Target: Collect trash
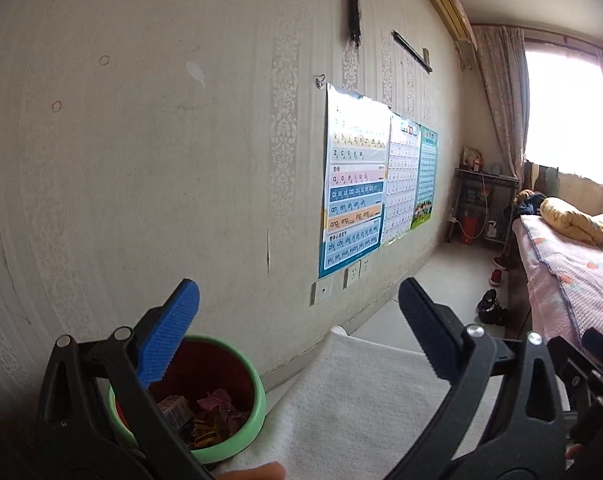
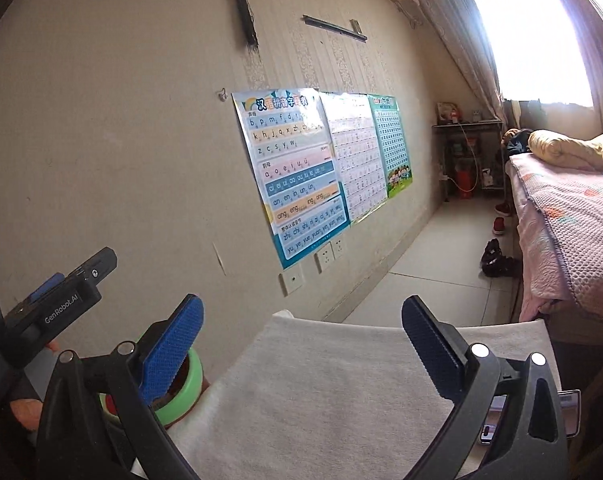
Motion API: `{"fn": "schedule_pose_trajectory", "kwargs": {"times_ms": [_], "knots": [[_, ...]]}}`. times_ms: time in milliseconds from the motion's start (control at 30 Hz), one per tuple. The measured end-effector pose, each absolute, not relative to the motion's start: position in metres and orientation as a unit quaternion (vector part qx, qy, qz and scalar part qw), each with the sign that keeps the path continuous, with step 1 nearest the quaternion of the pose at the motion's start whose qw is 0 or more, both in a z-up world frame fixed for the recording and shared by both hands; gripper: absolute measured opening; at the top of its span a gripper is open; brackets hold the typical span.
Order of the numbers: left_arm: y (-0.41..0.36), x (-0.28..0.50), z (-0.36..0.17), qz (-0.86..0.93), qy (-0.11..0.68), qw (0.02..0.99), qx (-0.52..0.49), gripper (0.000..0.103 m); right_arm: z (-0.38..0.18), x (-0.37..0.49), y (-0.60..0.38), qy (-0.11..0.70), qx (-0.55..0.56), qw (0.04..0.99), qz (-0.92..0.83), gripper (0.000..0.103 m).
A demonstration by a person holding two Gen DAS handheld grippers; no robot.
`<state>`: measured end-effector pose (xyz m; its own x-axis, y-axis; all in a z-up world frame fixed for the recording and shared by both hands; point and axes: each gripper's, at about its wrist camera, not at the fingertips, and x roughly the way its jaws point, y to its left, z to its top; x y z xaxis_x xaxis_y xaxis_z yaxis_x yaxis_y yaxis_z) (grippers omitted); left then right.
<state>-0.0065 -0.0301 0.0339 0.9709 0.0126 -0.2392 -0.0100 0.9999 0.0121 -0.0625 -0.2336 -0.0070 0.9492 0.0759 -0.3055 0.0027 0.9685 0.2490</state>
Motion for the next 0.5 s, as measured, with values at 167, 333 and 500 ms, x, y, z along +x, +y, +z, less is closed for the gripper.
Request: {"fn": "schedule_pose_trajectory", "kwargs": {"times_ms": [167, 333, 500], "knots": [[-0.035, -0.003, 0.028, 0.009, 0.136, 0.99, 0.029, 0.098, -0.011, -0.058, -0.226, 0.168, 0.119, 0.978, 0.033, 0.096], [-0.027, -0.001, 0.024, 0.012, 0.15, 0.988, 0.025, 0.098, -0.017, -0.057, -0.223, 0.177, 0.118, 0.976, 0.035, 0.096], [-0.023, 0.0, 0.025, 0.013, 0.156, 0.987, 0.022, 0.098, -0.021, -0.054, -0.22, 0.187, 0.116, 0.975, 0.036, 0.096]]}}
